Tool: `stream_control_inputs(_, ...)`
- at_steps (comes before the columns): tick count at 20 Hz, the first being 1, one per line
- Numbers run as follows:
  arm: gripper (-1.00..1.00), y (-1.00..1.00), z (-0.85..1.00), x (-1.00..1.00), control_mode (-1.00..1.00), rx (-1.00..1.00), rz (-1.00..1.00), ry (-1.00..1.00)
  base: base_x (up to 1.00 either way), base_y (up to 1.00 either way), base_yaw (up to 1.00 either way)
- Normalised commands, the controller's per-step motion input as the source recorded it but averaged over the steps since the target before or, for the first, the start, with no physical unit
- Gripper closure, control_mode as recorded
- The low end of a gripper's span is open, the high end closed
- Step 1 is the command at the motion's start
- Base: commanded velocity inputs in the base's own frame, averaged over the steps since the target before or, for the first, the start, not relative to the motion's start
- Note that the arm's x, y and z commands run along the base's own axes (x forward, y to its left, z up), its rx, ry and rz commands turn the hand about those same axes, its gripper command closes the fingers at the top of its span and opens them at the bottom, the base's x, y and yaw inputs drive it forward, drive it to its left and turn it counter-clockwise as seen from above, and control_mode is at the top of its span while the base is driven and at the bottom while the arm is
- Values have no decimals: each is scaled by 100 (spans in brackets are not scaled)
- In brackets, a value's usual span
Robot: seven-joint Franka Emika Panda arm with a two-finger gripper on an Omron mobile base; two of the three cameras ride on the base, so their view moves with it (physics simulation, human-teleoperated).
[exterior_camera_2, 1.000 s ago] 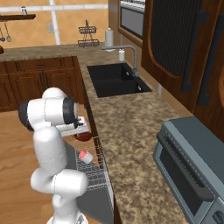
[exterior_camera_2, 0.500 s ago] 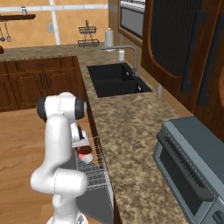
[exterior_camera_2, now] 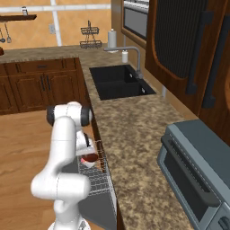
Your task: Pick up the cup and bowl from the counter, place them in the dishwasher, and close the dishwasher door.
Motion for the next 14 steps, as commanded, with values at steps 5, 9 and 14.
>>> stream_control_inputs(5, 100, -16, -67, 55, -100, -8, -7, 1, 0, 0, 0)
stream_control_inputs(9, 100, -5, -76, 39, -100, -3, -2, 5, 0, 0, 0)
stream_control_inputs(14, -100, 16, -96, 0, -100, 0, 0, 14, 0, 0, 0)
